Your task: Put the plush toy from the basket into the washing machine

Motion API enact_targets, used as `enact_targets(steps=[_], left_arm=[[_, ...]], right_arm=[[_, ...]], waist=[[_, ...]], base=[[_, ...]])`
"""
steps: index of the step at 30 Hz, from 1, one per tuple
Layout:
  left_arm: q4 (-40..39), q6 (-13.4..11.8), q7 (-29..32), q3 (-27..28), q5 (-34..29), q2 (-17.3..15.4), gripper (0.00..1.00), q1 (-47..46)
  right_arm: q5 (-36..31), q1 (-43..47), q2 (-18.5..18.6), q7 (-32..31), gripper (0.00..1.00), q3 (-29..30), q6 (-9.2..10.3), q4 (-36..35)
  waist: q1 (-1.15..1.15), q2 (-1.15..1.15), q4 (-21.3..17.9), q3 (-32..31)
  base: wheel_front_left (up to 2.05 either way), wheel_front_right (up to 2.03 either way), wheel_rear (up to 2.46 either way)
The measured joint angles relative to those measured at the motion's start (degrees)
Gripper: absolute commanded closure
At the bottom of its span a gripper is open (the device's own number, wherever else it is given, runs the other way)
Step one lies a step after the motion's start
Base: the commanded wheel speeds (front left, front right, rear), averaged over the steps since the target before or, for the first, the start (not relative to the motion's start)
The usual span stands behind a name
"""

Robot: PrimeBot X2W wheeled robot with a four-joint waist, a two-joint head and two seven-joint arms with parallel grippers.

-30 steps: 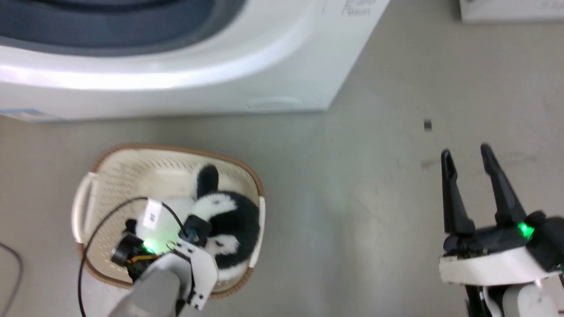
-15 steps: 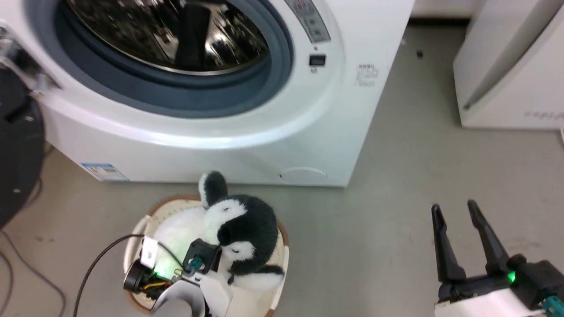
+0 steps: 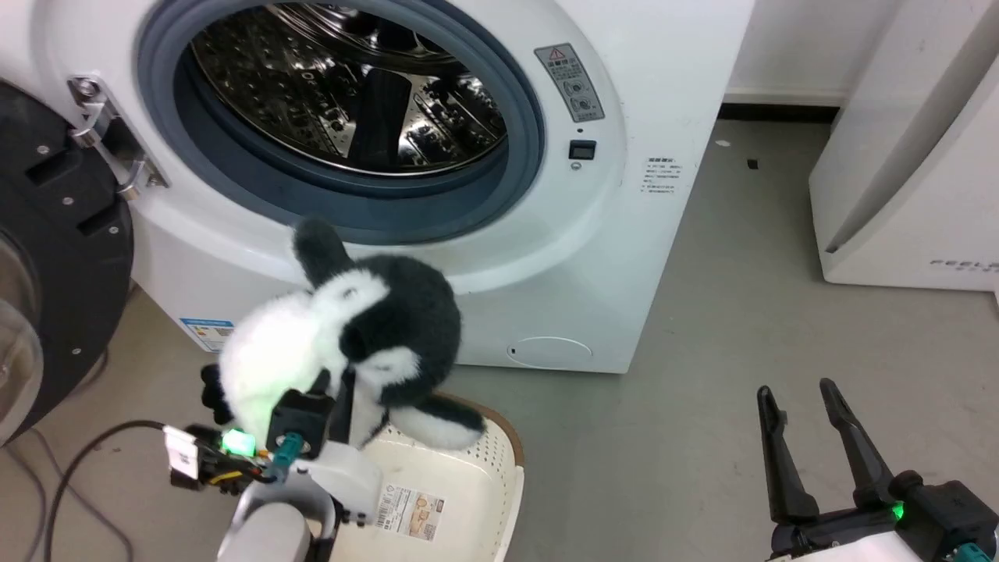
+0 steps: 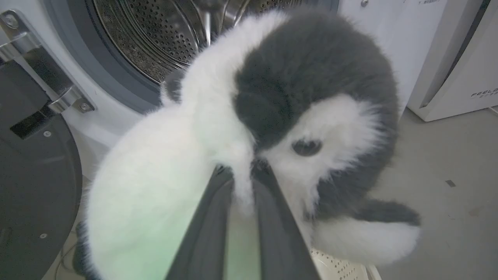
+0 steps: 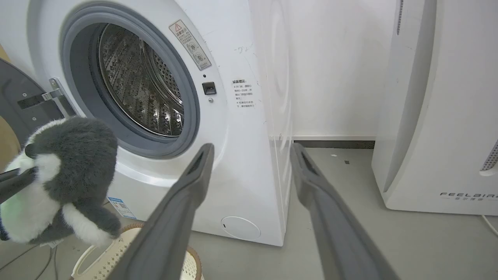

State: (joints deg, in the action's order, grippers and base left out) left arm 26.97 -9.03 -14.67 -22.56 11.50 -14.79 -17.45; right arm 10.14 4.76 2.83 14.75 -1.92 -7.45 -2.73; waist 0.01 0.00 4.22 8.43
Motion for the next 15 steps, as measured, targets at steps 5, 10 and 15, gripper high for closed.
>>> enact_targets(steps=[5,10,15], left_arm=[[-0.6,0.1,0.0,2.8,-0.3,0.0,1.0,-3.3],[0.8,0.2,0.0,5.8,-0.8,-0.2,1.0,-11.8],[2.7,0.2,0.0,8.4,-1.5,-0.4,1.0,-19.1]], right_arm=[[-0.2,-0.4,0.0,0.0,0.0,-0.4,0.0,-0.9],[-0.9,-3.6,0.0,0.0,0.0,-0.2,0.0,-2.0],[-0.9,-6.5,0.0,0.0,0.0,0.0,0.0,-2.6]], waist=[[0.0,0.0,-1.1,1.9],[0.0,0.0,-2.7,6.0],[-0.01,0.0,-5.0,11.2]], base=[[0.0,0.0,0.0],[0.0,0.0,0.0],[0.0,0.0,0.0]])
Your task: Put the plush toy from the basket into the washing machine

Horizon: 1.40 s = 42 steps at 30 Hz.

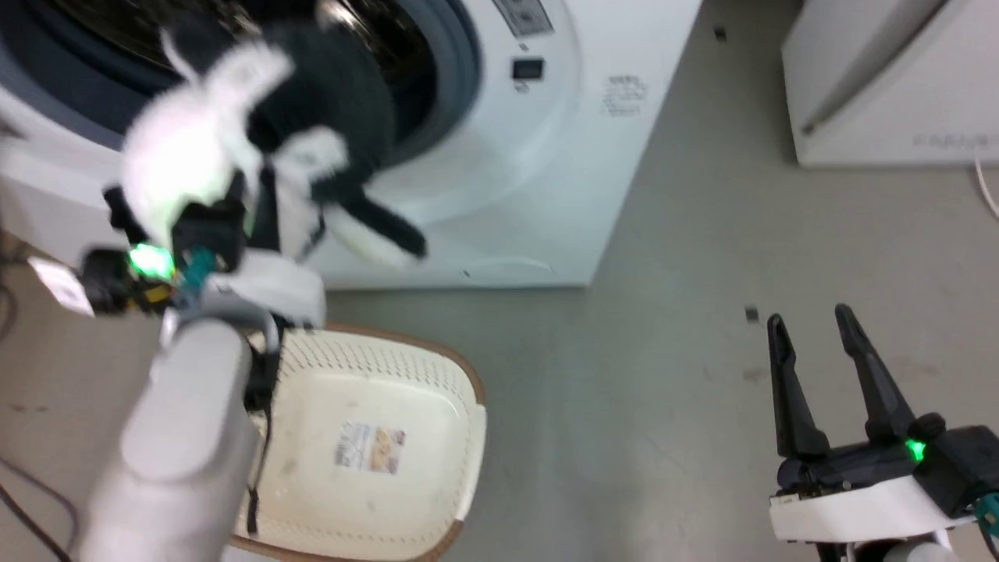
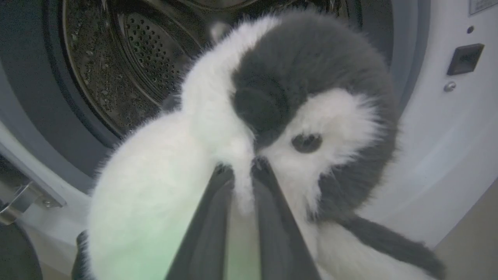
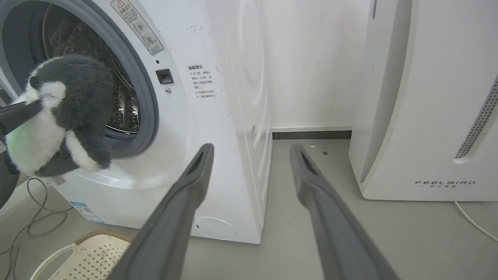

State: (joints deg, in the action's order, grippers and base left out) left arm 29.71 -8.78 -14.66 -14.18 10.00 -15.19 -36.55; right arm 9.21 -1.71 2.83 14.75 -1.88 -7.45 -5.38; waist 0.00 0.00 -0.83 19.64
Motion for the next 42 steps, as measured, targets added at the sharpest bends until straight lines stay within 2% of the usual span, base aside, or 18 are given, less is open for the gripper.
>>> enact_targets(steps=[7,20,24,30,31,32,38,42], left_arm=[[3.4,1.4,0.0,2.3,-1.9,-3.4,1.0,-12.3],[10.4,3.6,0.0,2.2,-6.5,-9.5,1.0,-35.4],[12.8,3.1,0.0,2.7,-7.2,-11.3,1.0,-43.6],[16.9,2.1,0.0,3.9,-6.7,-12.1,1.0,-47.2],[17.6,1.6,0.0,3.9,-6.7,-12.0,0.54,-47.4],[17.6,0.6,0.0,3.9,-6.9,-12.0,0.0,-47.6],[16.7,1.3,0.0,4.0,-5.8,-10.7,0.0,-47.0],[14.2,0.8,0.0,5.2,-4.1,-8.5,0.0,-39.9]], right_arm=[[0.8,-3.2,0.0,0.0,0.0,0.4,0.0,-0.9],[4.0,-8.8,0.0,0.0,0.0,0.0,0.0,-2.7],[4.8,-9.4,0.0,0.0,0.0,0.5,0.0,-3.4],[4.9,-9.9,0.0,0.0,0.0,0.7,0.0,-3.5],[4.9,-9.9,0.0,0.0,0.0,0.7,0.0,-3.5],[4.9,-10.0,0.0,0.0,0.0,0.9,0.0,-3.5],[4.7,-10.6,0.0,0.0,0.0,1.0,0.0,-3.3],[3.3,-10.6,0.0,0.0,0.0,0.9,0.0,-2.9]], waist=[[0.0,0.0,-3.5,7.6],[-0.01,0.0,-9.3,21.8],[-0.01,0.0,-11.5,26.9],[-0.01,0.0,-12.4,29.2],[-0.01,0.0,-12.3,29.2],[-0.01,0.0,-12.2,29.2],[-0.01,0.0,-11.3,27.4],[-0.01,0.0,-10.3,24.7]], base=[[0.0,0.0,0.0],[0.0,0.0,0.0],[0.0,0.0,0.0],[0.0,0.0,0.0],[0.0,0.0,0.0],[0.0,0.0,0.0],[0.0,0.0,0.0],[0.0,0.0,0.0]])
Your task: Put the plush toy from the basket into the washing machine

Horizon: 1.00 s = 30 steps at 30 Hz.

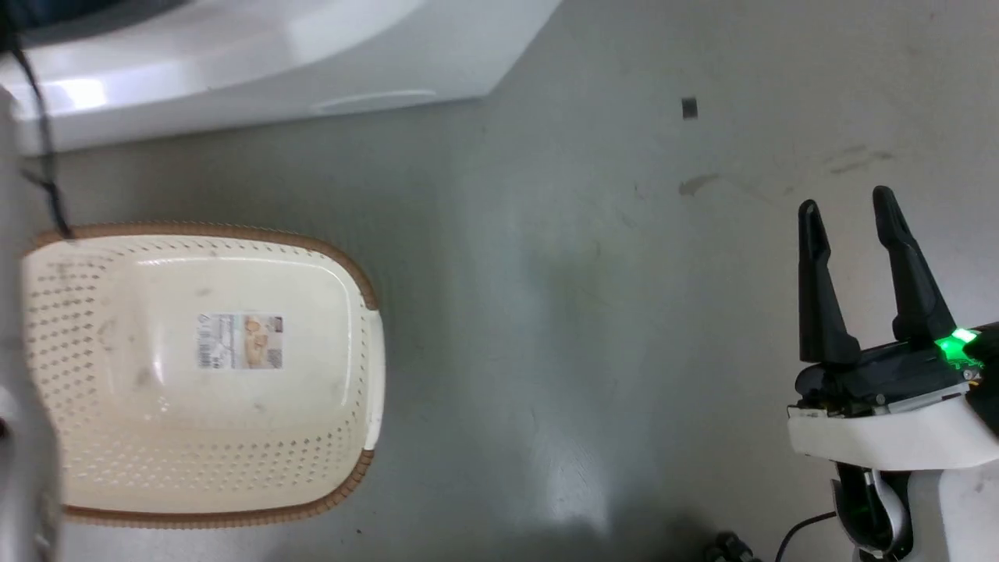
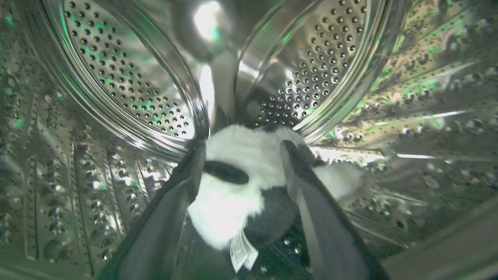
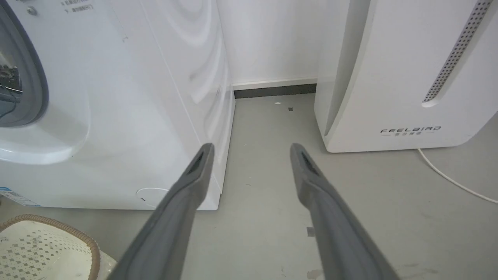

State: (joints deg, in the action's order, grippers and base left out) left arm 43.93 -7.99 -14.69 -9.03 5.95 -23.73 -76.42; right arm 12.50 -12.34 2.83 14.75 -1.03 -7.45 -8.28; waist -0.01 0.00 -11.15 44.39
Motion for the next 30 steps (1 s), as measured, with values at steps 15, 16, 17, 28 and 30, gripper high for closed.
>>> enact_targets(steps=[15,16,17,28,30], left_arm=[[-17.7,-1.9,0.0,3.9,0.7,7.0,0.0,34.5],[-19.2,-1.9,0.0,3.9,0.6,7.7,0.0,36.8],[-20.5,-1.9,0.0,3.9,0.6,8.4,0.0,39.0],[-30.9,-0.3,0.0,4.0,-0.4,12.7,0.0,62.1],[-31.7,0.2,0.0,3.8,-0.9,12.9,0.0,65.5]], right_arm=[[-3.6,3.5,0.0,0.0,0.0,-0.3,0.0,2.7],[-3.7,4.2,0.0,0.0,0.0,-0.3,0.0,2.9],[-4.0,4.9,0.0,0.0,0.0,-0.4,0.0,3.1],[-5.0,13.0,0.0,0.0,0.0,0.0,0.0,4.9],[-5.1,14.4,0.0,0.0,0.0,0.1,0.0,5.1]], waist=[[0.01,0.0,5.1,-16.5],[0.01,0.01,5.4,-17.9],[0.01,0.0,5.8,-19.2],[0.02,0.0,9.6,-34.5],[0.02,0.0,10.3,-37.0]], base=[[0.0,0.0,0.0],[0.0,0.0,0.0],[0.0,0.0,0.0],[0.0,0.0,0.0],[0.0,0.0,0.0]])
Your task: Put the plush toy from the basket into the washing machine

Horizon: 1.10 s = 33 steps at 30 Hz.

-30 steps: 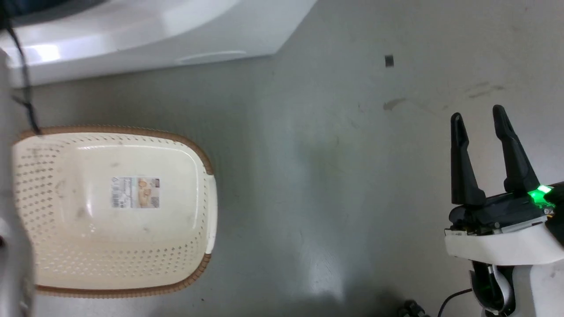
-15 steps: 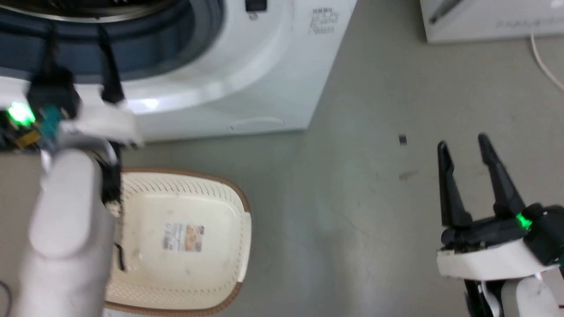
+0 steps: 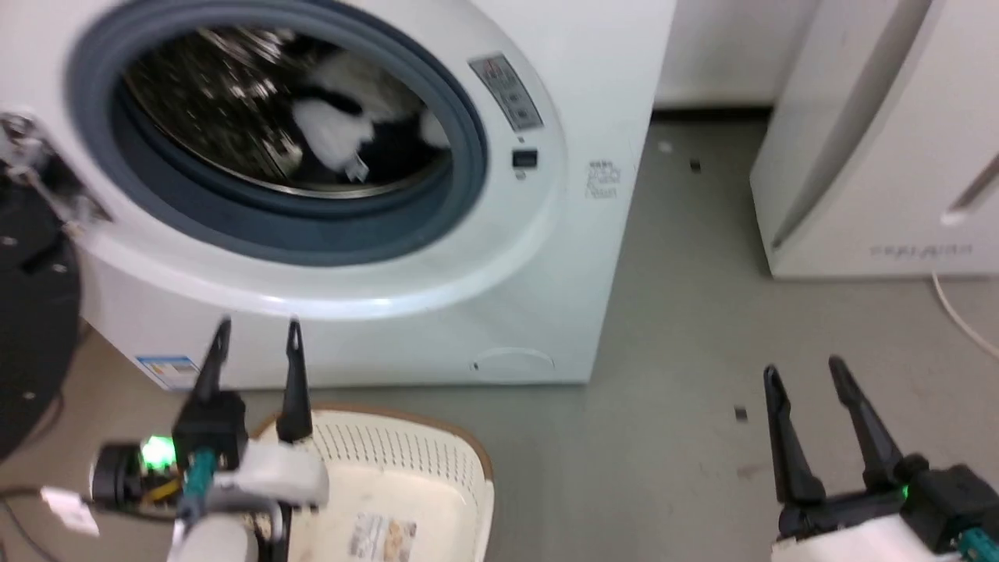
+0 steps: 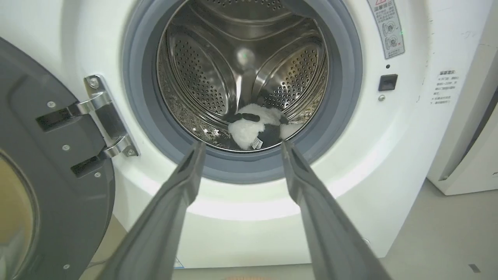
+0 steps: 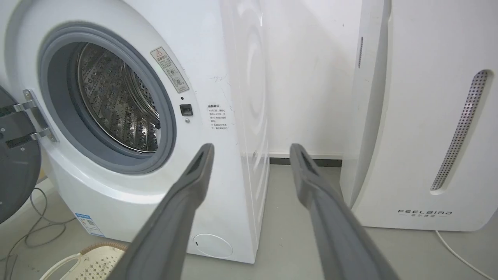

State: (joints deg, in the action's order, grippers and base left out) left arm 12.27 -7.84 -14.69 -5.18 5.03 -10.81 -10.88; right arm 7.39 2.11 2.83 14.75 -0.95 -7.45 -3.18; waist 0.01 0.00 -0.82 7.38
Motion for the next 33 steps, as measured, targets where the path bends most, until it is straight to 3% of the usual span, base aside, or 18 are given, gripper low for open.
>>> enact_targets(steps=[3,10,11,33], left_arm=[[-2.2,0.9,0.0,0.0,-0.9,0.6,0.0,6.2],[-3.6,1.5,0.0,1.0,-1.4,1.2,0.0,9.9],[-3.5,1.5,0.0,1.0,-1.4,1.2,1.0,10.0],[-4.4,2.1,2.1,1.3,-1.5,2.0,1.0,10.0]], right_arm=[[-0.1,3.4,0.0,0.0,0.0,0.6,0.0,0.2],[-0.3,4.3,0.0,0.0,0.0,1.0,0.0,0.2],[-0.3,4.4,0.0,0.0,1.0,0.9,0.0,0.3],[-0.8,4.2,0.0,-2.0,1.0,0.9,0.01,0.5]], waist=[[0.01,0.0,1.8,-5.1],[0.01,0.0,3.2,-7.9],[0.01,0.0,3.2,-8.0],[-0.01,0.0,2.8,-7.9]], base=[[0.0,0.0,0.0],[0.0,0.0,0.0],[0.0,0.0,0.0],[0.0,0.0,0.0]])
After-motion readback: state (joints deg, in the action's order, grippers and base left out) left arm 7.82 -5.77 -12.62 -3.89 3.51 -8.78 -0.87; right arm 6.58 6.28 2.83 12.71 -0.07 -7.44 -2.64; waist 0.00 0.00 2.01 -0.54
